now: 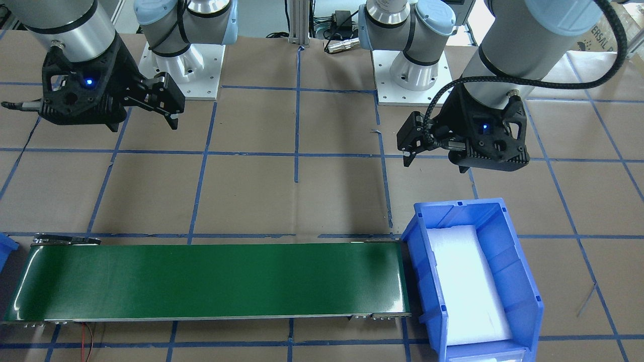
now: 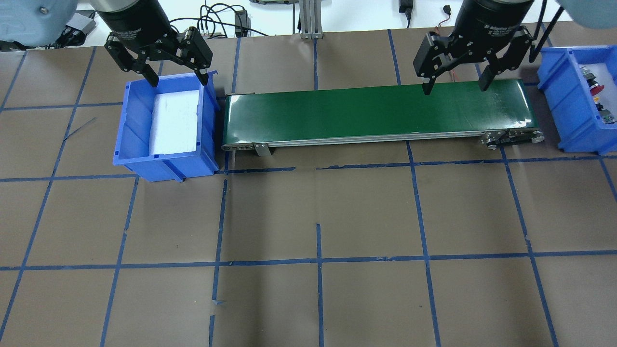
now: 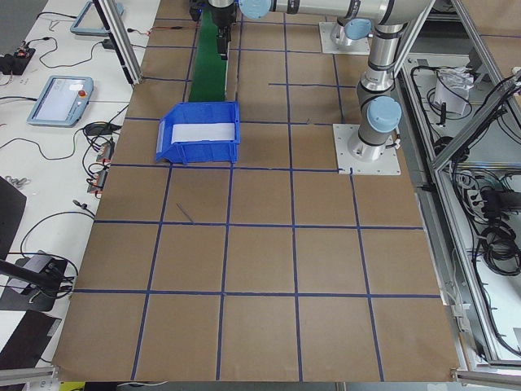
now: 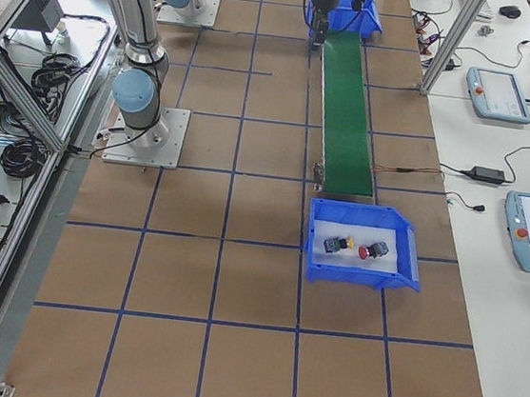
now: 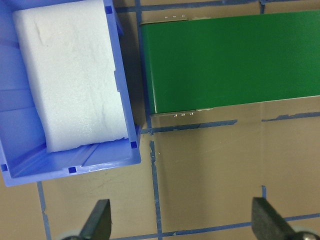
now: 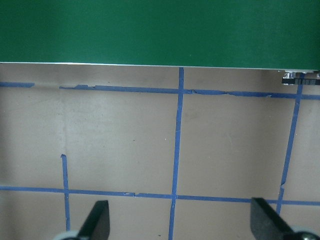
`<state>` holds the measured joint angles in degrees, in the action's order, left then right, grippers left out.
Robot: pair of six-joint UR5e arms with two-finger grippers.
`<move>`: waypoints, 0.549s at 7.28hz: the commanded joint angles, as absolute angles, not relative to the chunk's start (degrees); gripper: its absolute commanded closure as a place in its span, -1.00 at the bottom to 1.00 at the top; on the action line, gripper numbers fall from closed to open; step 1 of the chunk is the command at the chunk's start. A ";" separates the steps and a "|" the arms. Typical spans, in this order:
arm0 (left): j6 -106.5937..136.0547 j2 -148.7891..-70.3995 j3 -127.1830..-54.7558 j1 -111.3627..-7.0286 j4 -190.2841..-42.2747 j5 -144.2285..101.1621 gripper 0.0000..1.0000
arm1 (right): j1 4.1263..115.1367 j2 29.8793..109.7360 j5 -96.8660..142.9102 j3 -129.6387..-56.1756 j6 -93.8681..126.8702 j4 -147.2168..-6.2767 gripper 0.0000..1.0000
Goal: Transport two buttons from left to right
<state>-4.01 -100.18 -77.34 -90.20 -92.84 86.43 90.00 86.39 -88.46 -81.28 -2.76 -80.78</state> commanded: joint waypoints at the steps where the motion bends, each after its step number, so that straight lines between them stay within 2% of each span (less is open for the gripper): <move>1: -4.39 -100.20 -77.52 -90.18 -92.81 86.48 -1.00 | 90.00 89.81 -88.33 -85.14 -2.63 -79.10 -1.00; 4: -4.39 -100.11 -77.52 -90.09 -92.81 86.48 -1.00 | 90.00 91.50 -88.59 -87.36 -2.46 -80.33 -1.00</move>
